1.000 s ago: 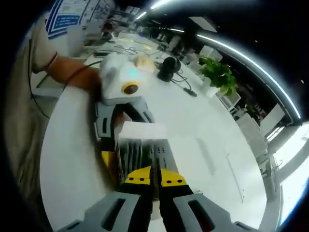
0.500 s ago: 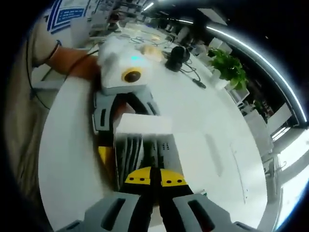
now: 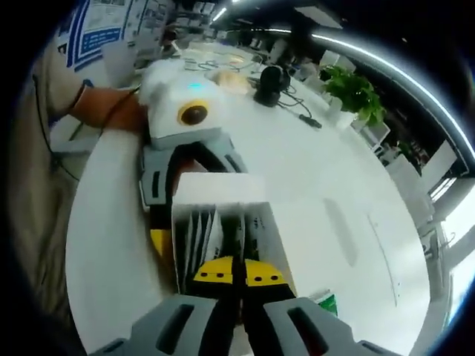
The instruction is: Take out ganmaoling bag from box put it on table
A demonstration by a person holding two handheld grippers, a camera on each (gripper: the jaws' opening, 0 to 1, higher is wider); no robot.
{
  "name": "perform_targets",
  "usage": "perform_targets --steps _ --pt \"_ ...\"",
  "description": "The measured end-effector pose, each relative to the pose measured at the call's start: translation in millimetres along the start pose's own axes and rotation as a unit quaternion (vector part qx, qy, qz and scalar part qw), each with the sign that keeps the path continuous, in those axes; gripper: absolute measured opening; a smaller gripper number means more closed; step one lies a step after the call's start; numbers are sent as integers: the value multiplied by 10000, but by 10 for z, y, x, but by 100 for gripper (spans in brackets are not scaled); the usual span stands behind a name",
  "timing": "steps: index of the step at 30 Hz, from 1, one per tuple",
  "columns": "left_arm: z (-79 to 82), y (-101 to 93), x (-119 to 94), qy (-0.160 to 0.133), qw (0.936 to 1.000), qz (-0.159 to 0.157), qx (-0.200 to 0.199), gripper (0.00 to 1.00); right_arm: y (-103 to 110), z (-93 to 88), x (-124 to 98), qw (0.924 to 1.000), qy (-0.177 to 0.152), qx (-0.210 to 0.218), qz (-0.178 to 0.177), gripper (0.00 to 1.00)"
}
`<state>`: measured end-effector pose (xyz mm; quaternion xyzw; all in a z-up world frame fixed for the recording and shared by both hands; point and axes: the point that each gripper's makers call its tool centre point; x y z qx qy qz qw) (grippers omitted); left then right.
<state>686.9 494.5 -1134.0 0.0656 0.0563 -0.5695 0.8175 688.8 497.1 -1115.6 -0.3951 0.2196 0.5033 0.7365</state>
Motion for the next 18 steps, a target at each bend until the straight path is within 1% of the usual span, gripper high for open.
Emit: perform_targets --steps 14,18 --pt "-2 -2 -1 2 10000 -1 0 50 -112 193 -316 9974 -615 285 -229 0" --pt "-3 -1 -2 2 10000 -2 0 50 -198 236 -402 9951 -789 455 -394 0"
Point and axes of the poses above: the point that each gripper's makers call its tool centre point, and the gripper's own axes: x roughly forward along the fingers, y roughly to its left, z roughly out of its top, and after that the axes turned 3 degrees about -z, right-handed
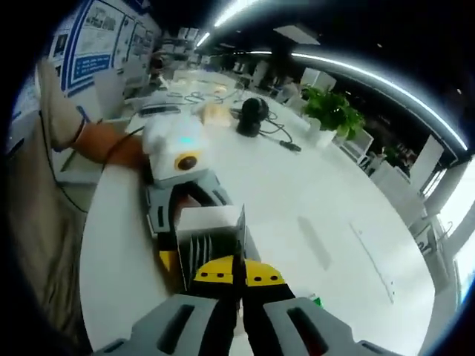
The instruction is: Take out ganmaoling bag from box put it on table
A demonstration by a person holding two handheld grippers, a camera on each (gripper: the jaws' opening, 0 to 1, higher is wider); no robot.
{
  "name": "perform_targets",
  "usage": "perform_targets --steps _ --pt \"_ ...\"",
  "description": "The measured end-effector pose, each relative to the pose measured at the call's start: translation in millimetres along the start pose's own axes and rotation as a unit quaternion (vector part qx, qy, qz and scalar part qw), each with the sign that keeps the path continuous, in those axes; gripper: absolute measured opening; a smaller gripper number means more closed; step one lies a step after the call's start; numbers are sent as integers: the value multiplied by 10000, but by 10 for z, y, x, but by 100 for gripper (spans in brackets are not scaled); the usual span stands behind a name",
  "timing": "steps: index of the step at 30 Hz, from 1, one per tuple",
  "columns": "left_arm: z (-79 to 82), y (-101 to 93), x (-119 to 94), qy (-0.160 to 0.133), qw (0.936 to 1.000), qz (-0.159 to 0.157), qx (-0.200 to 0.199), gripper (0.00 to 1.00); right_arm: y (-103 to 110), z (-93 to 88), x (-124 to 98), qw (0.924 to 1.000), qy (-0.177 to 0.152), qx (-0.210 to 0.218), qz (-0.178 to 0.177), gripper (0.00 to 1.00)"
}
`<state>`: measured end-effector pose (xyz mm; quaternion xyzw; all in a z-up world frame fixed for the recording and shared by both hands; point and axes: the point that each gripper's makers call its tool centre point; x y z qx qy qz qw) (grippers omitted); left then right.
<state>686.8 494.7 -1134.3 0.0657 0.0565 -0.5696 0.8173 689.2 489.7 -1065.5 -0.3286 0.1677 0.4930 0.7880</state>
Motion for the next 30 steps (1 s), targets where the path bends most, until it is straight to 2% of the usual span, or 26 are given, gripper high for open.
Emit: perform_targets --steps 5,8,14,20,24,27,30 --pt "-1 -1 -3 0 10000 0 -2 50 -85 98 -87 9992 -281 223 -152 0" --pt "-1 -1 -2 0 10000 0 -1 50 -190 140 -140 9977 -430 390 -359 0" --pt "-2 1 -2 0 10000 -2 -1 50 -412 173 -251 9908 -728 837 -781 0" --pt "-1 -1 -3 1 10000 -2 0 50 -631 128 -384 9767 -1046 1561 -1040 0" --pt "-1 0 -3 0 10000 -3 -1 50 -709 76 -461 9708 -1174 1756 -1134 0" --pt "-1 1 -4 -2 10000 -4 -1 50 -810 32 -511 9598 -1344 2091 -1302 0" --pt "0 -2 -3 -2 10000 -5 0 50 -905 -91 -532 9477 -1402 2432 -1517 0"
Point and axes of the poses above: the point that each gripper's makers call its tool centre point, and the gripper's own axes: x roughly forward along the fingers, y roughly to its left, z roughly out of its top, and after that the axes turned 3 degrees about -z, right-handed
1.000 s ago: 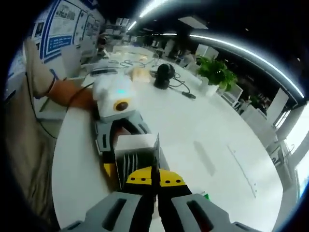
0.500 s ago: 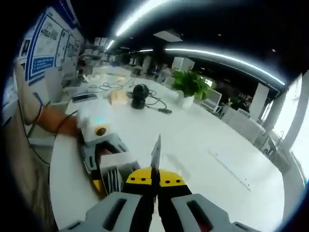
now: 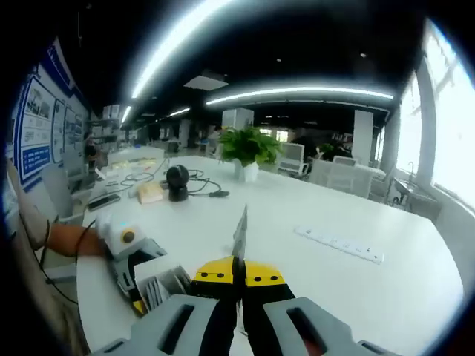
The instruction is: Take out ganmaoling bag from box put it on table
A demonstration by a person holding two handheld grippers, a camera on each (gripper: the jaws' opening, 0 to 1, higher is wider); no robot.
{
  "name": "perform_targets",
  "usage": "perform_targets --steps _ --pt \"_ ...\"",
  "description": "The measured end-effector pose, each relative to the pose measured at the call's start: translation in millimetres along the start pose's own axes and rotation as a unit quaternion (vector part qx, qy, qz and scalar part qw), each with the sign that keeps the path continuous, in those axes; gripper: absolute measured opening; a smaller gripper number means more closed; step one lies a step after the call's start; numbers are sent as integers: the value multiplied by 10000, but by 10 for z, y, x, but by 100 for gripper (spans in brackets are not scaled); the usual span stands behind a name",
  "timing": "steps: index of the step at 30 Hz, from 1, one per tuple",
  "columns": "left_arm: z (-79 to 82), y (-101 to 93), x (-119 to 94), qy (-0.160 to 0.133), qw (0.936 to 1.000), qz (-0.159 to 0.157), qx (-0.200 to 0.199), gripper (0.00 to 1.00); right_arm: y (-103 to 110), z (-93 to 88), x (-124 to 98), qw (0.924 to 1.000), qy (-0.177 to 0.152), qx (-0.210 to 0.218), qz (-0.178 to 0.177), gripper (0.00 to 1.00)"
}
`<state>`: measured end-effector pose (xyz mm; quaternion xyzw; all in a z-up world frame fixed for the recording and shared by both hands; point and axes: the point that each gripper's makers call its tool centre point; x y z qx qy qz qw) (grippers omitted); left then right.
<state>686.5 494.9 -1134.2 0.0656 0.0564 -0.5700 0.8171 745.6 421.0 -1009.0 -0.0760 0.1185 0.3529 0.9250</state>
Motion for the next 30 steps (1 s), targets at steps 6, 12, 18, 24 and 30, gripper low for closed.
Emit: perform_targets --steps 6,12,18,24,30 --pt "1 -2 -1 2 10000 1 4 50 -221 -169 5 9943 -201 1044 -114 0" --pt "2 -3 -1 0 10000 0 2 50 -387 -281 -4 9829 -426 1767 -297 0" --pt "3 -4 -1 -1 10000 -2 2 50 -518 -506 77 9746 -312 2176 -432 0" --pt "3 -6 -1 1 10000 -2 5 50 -621 -784 195 9545 -151 2914 -617 0" --pt "4 -9 -1 0 10000 -3 7 50 -574 -971 284 9449 57 3227 -552 0"
Point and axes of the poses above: the point that each gripper's makers call its tool centre point, and the gripper's own axes: x roughly forward along the fingers, y roughly to its left, z roughly out of its top, and after that the axes turned 3 degrees about -z, right-handed
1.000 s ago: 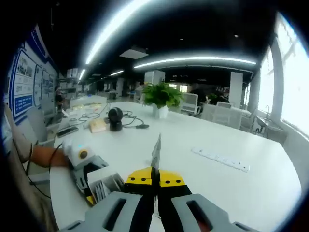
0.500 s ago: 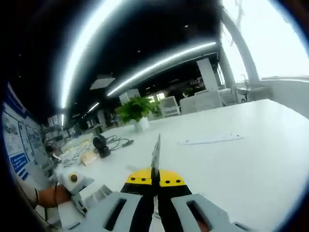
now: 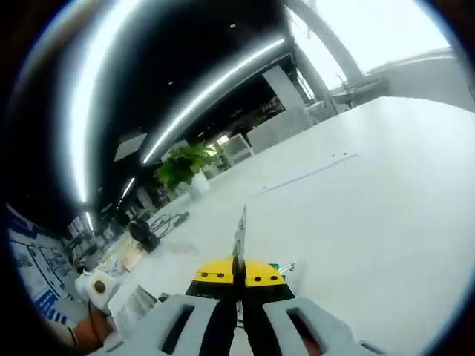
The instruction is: Take out ganmaoling bag from box put it on table
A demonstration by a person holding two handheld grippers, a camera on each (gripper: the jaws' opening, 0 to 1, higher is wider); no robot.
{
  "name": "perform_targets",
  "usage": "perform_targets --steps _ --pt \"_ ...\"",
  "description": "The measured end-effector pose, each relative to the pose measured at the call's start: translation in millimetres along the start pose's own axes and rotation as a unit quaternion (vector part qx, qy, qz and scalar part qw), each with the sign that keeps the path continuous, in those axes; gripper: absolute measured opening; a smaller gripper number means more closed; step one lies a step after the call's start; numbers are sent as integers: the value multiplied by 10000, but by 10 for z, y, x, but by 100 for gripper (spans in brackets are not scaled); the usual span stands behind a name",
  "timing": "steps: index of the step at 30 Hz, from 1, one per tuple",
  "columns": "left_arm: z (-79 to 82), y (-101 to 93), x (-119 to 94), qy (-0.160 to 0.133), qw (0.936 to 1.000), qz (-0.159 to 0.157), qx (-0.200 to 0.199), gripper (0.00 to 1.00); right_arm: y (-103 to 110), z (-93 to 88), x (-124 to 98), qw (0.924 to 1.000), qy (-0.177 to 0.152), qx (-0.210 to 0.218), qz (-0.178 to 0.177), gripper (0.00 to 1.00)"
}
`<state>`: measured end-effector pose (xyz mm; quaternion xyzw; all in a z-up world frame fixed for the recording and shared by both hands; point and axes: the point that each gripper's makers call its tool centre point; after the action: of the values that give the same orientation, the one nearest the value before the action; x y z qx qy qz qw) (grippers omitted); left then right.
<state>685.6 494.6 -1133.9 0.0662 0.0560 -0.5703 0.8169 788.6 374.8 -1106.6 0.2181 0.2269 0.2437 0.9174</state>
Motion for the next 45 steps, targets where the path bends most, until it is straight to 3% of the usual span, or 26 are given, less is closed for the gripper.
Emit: perform_targets --steps 9,16,21,25,29,32,35,39,43,45 --pt "0 -1 -1 1 10000 -1 1 50 -2 -85 86 9982 172 551 177 0" --pt "-1 0 -1 0 10000 -3 3 50 -127 -199 130 9994 284 130 -159 0" --pt "-3 0 -2 0 10000 -5 3 50 -215 -214 129 9967 292 -565 -505 3" --pt "-3 0 -2 0 10000 -5 4 50 -266 -189 120 9834 232 -1610 -806 9" --pt "-2 -1 -2 0 10000 -5 4 50 -296 -154 99 9732 223 -2048 -1026 15" --pt "-2 -1 -2 0 10000 -4 3 50 -387 -40 31 9602 65 -2415 -1403 18" --pt "-1 -4 -2 -1 10000 -5 3 50 -440 45 -56 9538 -92 -2551 -1584 16" --pt "0 -3 -2 -2 10000 -7 3 50 -423 131 -184 9457 -307 -2797 -1624 2" --pt "0 -4 -1 -2 10000 -7 2 50 -329 147 -291 9264 -369 -3408 -1556 0" --pt "0 -3 -2 -2 10000 -7 2 50 -284 121 -333 9234 -377 -3514 -1499 0"
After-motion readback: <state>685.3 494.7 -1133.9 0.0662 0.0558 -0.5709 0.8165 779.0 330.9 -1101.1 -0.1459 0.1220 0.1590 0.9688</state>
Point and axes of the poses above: the point that each gripper's makers call its tool centre point, and the gripper's own axes: x roughly forward along the fingers, y roughly to its left, z roughly out of its top, and after that the axes turned 3 degrees about -z, right-handed
